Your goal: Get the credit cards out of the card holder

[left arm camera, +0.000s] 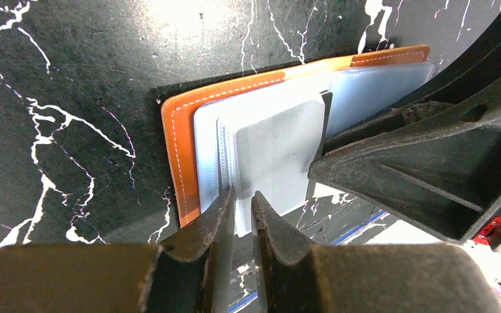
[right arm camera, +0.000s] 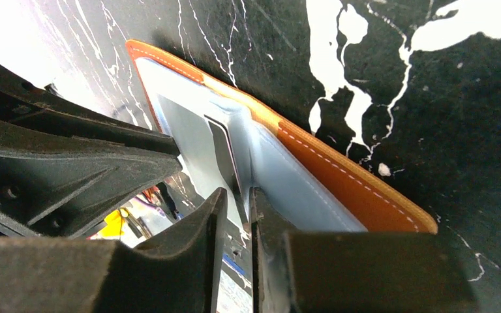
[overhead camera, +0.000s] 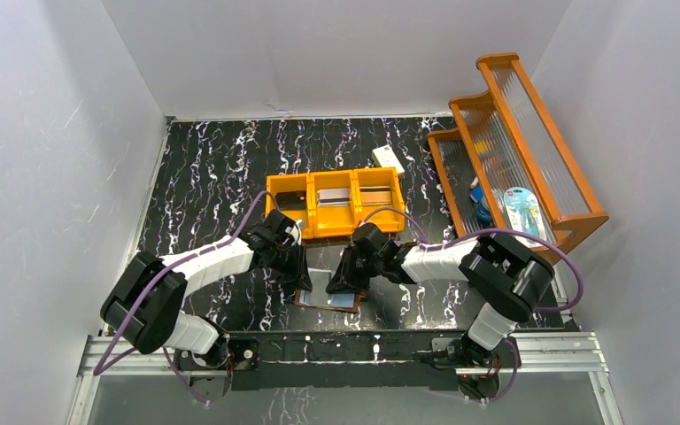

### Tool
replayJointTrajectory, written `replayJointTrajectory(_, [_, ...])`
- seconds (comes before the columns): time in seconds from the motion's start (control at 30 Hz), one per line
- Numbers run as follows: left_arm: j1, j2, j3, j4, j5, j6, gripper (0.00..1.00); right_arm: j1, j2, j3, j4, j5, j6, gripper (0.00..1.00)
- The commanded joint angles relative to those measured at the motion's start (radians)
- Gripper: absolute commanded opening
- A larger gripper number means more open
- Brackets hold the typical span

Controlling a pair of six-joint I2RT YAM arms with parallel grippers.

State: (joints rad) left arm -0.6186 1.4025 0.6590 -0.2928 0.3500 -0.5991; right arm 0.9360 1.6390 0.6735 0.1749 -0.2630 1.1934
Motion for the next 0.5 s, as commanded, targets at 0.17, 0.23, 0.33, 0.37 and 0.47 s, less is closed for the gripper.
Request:
replayJointTrajectory(0.17, [-0.007, 0.004, -0.007, -0.072, -0.057, 0.009, 0.16, -0.012, -0.036, -0.032, 0.046, -0.016, -0.017, 0.11])
replayJointTrajectory(0.23, [-0.007, 0.004, -0.004, -0.080, -0.065, 0.009, 0.16, -0.011, -0.042, -0.040, 0.047, -0.015, -0.017, 0.07])
replayJointTrajectory(0.33, [-0.007, 0.001, -0.002, -0.083, -0.065, 0.011, 0.16, -0.014, -0.046, -0.045, 0.047, -0.017, -0.018, 0.06])
replayJointTrajectory(0.37, [-0.007, 0.001, 0.000, -0.085, -0.066, 0.011, 0.16, -0.016, -0.046, -0.046, 0.045, -0.016, -0.020, 0.06])
replayJointTrajectory(0.47, [-0.007, -0.002, -0.001, -0.088, -0.071, 0.011, 0.16, -0.022, -0.055, -0.051, 0.040, -0.015, -0.023, 0.05])
